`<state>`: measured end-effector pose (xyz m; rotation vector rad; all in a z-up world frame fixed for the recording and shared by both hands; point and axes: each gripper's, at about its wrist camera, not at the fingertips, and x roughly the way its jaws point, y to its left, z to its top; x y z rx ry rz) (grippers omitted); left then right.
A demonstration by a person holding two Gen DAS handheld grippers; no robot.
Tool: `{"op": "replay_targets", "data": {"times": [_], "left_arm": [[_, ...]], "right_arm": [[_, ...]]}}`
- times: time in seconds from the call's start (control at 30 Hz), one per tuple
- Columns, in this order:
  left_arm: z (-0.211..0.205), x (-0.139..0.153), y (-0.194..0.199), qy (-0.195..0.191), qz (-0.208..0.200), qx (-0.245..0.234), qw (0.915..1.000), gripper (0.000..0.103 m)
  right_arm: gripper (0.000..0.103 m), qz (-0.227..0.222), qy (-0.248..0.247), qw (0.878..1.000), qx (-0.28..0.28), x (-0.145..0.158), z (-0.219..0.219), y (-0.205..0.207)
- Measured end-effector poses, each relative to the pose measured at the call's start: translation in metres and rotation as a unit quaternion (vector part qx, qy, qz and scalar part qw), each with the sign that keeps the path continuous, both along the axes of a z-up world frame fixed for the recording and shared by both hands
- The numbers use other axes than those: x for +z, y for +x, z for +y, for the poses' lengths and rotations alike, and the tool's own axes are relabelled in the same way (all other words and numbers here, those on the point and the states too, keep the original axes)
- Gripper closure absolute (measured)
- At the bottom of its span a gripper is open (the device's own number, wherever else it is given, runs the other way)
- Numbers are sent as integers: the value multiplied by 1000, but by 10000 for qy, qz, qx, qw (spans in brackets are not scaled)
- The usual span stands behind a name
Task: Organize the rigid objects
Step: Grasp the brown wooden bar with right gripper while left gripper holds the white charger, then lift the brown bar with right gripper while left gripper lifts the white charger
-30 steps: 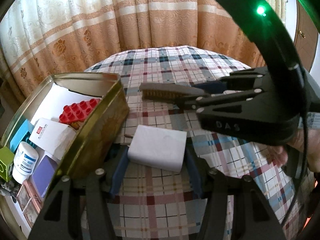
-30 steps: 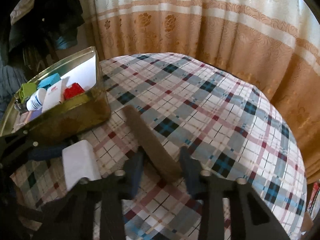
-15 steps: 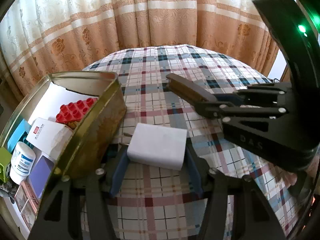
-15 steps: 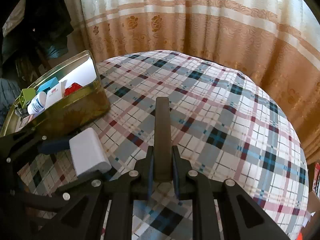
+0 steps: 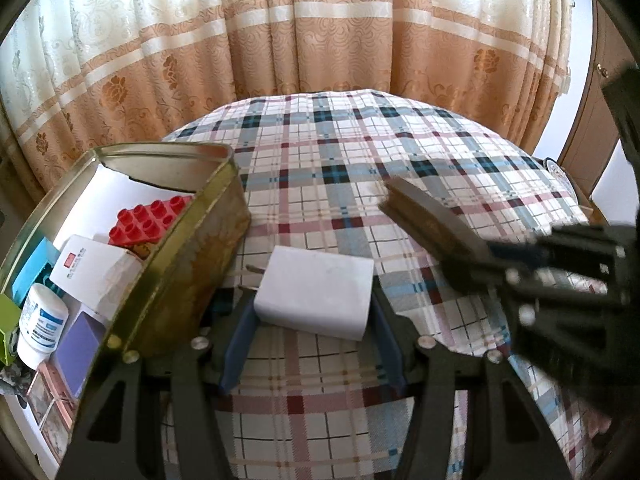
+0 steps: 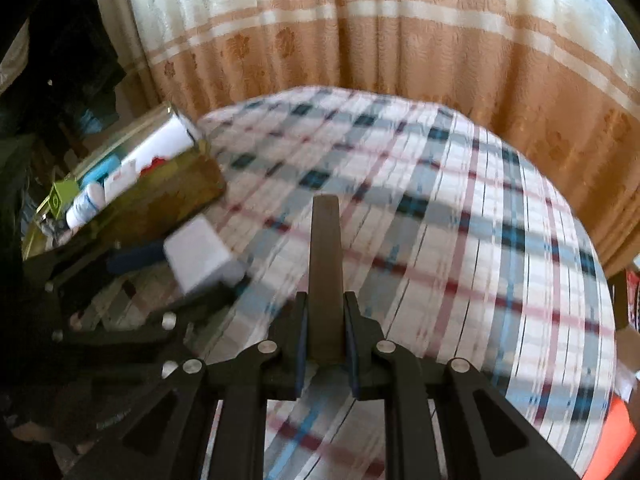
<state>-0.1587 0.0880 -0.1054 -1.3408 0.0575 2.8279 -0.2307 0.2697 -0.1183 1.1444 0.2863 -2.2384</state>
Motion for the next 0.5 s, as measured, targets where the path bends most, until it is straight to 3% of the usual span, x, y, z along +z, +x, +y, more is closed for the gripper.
{"op": "replay_targets", "data": {"times": [0.47, 0.5], "left_arm": [[1, 0, -2, 114, -26, -39, 9999, 47], [0, 0, -2, 125, -26, -41, 9999, 47]], "right_arm": [[85, 54, -10, 9974, -725, 1, 11, 32], [81, 54, -4, 9972, -748, 1, 9, 31]]}}
